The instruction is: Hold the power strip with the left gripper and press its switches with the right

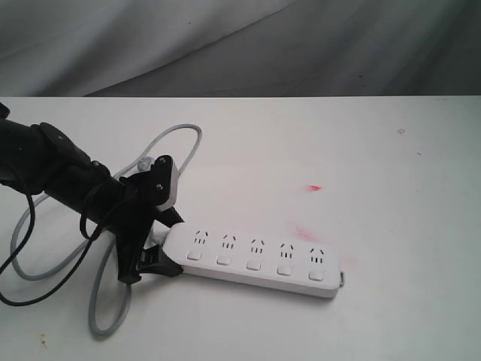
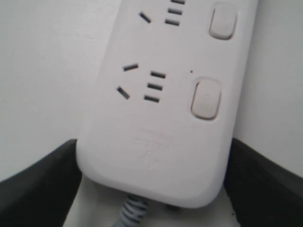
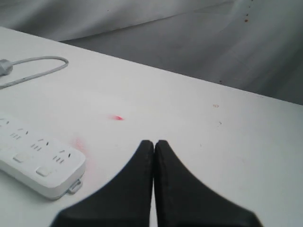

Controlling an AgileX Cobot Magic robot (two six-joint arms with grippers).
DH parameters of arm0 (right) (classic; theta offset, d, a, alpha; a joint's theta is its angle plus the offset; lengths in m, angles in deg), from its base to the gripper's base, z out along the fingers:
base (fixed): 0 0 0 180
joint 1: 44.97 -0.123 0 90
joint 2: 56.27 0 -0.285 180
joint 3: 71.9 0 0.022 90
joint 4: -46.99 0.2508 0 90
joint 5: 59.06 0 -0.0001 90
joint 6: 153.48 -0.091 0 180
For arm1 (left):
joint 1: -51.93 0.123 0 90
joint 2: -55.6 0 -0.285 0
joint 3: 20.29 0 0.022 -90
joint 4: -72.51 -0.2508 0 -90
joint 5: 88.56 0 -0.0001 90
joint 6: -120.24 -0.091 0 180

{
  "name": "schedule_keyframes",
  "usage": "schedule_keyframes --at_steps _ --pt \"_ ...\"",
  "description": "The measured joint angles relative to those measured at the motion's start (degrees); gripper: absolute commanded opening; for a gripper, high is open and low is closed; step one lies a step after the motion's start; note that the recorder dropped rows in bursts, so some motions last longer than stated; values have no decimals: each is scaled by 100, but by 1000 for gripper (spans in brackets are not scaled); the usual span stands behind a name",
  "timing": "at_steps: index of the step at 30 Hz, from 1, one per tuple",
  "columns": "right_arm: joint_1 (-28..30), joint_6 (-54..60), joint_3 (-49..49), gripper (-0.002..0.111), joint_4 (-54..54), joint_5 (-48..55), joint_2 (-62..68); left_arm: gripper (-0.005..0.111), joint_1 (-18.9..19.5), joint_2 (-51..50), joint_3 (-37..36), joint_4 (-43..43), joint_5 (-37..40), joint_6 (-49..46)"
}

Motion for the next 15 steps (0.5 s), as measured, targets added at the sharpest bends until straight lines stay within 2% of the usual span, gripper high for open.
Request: schedule_keyframes --at_steps 5,9,15 --pt "0 0 1748 0 -384 1221 463 66 0 0 0 0 11 0" --pt "0 0 2583 0 -418 2210 1332 66 0 0 0 0 11 0" --pt "0 0 3501 0 -250 2528 2839 66 0 0 0 0 11 0"
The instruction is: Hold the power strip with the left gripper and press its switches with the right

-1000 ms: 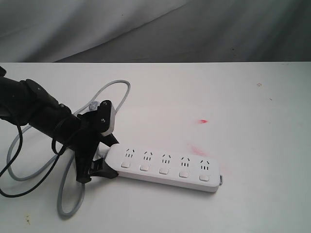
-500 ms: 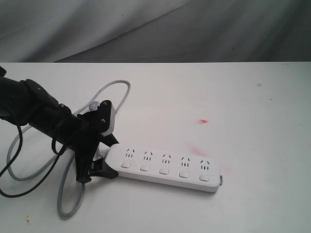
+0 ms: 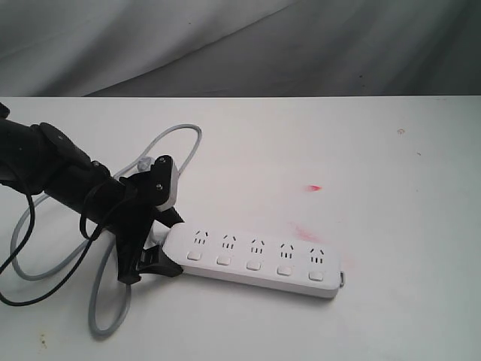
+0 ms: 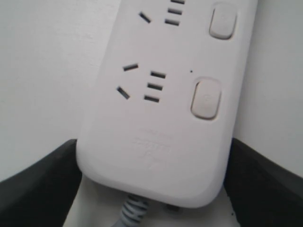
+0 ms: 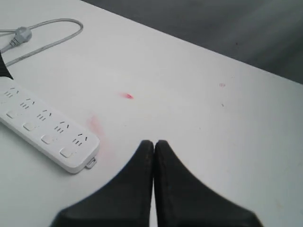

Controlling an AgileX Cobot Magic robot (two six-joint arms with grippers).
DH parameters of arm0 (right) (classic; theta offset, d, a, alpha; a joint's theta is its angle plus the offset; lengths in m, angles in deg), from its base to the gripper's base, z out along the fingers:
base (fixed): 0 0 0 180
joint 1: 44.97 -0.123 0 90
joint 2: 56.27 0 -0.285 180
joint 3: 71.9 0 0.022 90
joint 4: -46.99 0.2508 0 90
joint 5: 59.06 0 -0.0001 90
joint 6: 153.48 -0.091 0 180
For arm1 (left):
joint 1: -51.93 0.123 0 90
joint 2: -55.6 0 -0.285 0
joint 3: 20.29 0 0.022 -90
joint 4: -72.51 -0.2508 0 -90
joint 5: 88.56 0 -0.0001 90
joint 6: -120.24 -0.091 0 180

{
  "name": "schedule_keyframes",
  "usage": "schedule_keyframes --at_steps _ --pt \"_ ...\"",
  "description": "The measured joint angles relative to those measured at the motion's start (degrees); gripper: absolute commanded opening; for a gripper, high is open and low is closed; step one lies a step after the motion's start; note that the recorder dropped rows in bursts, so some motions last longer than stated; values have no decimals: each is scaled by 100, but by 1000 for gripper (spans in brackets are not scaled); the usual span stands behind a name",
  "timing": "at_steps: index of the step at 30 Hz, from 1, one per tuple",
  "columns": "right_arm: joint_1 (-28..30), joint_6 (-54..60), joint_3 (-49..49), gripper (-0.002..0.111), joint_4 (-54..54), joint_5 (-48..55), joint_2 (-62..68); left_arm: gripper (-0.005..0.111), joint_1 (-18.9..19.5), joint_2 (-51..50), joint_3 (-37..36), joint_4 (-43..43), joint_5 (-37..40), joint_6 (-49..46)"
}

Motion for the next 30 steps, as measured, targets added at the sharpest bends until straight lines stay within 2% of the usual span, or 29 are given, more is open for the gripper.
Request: schedule_keyframes --at_steps 7,15,18,22,30 --pt "-63 220 701 0 926 196 1825 66 0 0 0 0 0 0" --pt "-1223 2060 1022 0 1747 181 3431 66 0 0 0 0 0 0" --pt "-1462 2702 1131 0 2243 83 3952 66 0 0 0 0 0 0" --pt "-1549 3486 1375 0 2713 -12 4603 66 0 0 0 0 0 0" --pt "-1652 4265 2230 0 3302 -57 5672 66 0 0 0 -3 0 0"
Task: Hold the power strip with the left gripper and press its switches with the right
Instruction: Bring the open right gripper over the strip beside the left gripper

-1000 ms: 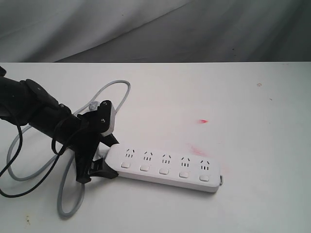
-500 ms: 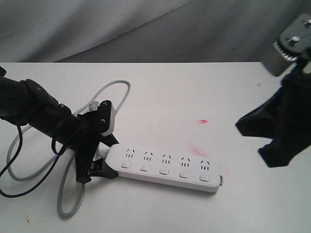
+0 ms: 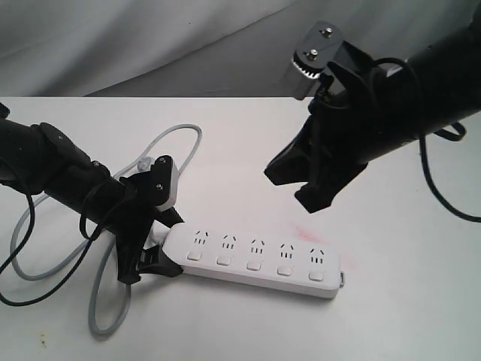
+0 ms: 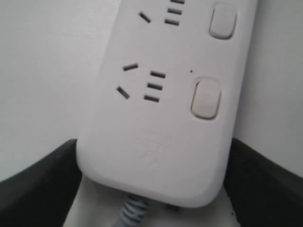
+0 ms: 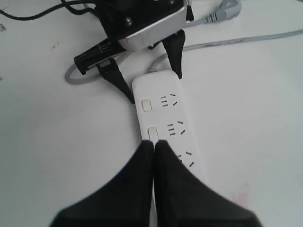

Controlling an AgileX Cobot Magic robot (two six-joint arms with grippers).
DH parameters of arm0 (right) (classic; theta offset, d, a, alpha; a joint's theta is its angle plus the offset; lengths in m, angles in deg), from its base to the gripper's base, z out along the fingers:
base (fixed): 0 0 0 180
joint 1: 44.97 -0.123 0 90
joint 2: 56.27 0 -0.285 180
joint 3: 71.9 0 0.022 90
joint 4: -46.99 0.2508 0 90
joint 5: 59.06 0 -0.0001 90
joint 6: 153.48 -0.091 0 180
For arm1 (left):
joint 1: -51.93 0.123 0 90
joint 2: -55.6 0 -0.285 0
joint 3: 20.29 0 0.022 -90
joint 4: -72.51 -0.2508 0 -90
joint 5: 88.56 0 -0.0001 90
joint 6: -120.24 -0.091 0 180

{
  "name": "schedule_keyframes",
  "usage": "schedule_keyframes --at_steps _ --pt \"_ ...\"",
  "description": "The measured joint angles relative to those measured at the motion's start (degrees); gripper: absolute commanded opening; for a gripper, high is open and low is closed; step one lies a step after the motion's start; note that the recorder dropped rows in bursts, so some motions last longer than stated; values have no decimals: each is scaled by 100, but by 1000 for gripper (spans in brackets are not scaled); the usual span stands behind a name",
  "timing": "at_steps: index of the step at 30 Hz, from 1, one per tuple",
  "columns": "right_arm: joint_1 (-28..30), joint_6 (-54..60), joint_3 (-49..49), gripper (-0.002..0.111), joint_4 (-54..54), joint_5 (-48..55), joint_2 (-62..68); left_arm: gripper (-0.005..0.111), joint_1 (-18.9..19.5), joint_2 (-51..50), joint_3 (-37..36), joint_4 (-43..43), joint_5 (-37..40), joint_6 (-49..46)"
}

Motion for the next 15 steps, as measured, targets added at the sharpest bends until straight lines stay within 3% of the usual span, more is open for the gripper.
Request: schedule_keyframes --at_steps 15 --pt "-1140 715 60 0 25 -1586 1387 66 0 0 0 0 0 0"
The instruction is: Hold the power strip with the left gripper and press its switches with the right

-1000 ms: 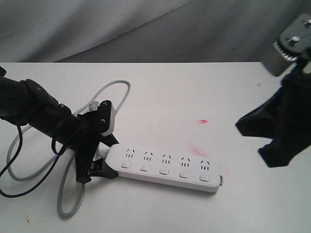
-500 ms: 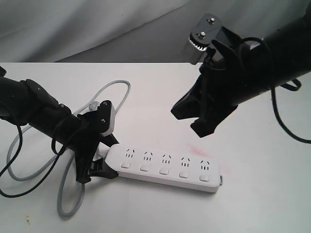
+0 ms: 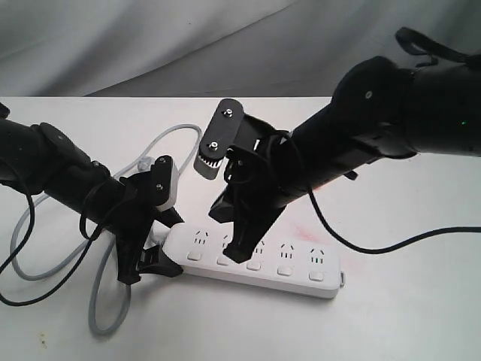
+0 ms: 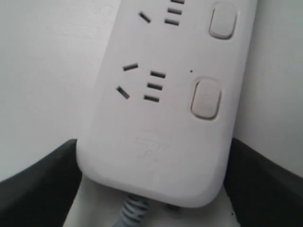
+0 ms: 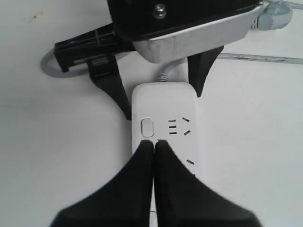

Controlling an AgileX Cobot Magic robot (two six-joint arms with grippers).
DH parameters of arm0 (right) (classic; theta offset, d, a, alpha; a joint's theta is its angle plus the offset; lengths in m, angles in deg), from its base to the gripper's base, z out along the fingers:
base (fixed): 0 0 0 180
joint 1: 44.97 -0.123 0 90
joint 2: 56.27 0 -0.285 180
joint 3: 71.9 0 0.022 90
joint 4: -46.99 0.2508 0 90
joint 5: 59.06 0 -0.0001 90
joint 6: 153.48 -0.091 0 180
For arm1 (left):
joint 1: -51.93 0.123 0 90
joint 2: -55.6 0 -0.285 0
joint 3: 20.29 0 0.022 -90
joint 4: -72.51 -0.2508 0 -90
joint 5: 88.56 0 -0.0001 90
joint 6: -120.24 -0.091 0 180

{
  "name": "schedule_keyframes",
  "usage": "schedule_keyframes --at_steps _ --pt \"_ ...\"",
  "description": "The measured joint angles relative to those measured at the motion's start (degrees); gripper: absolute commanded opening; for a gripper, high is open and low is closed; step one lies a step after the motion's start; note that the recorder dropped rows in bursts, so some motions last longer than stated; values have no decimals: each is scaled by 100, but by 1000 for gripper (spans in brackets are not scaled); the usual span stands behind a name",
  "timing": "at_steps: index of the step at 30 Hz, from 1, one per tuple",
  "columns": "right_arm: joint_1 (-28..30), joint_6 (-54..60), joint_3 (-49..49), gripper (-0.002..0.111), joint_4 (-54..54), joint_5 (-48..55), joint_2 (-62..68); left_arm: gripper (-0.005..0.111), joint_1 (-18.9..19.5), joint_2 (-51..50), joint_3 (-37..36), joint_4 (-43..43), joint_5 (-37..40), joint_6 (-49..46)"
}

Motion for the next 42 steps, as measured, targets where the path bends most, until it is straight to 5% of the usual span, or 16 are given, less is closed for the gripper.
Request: schedule_keyframes --at_steps 4,13,22,32,42 --pt "-74 11 0 11 23 -240 161 66 0 0 0 0 0 0" --pt "-96 11 0 57 76 -337 218 66 0 0 0 0 0 0" --pt "-190 157 0 59 225 -677 251 66 0 0 0 0 0 0" --pt "-356 2316 0 59 1293 -1027 720 66 0 0 0 0 10 0" --pt "-366 2725 0 59 1856 -1527 1006 66 0 0 0 -9 10 0"
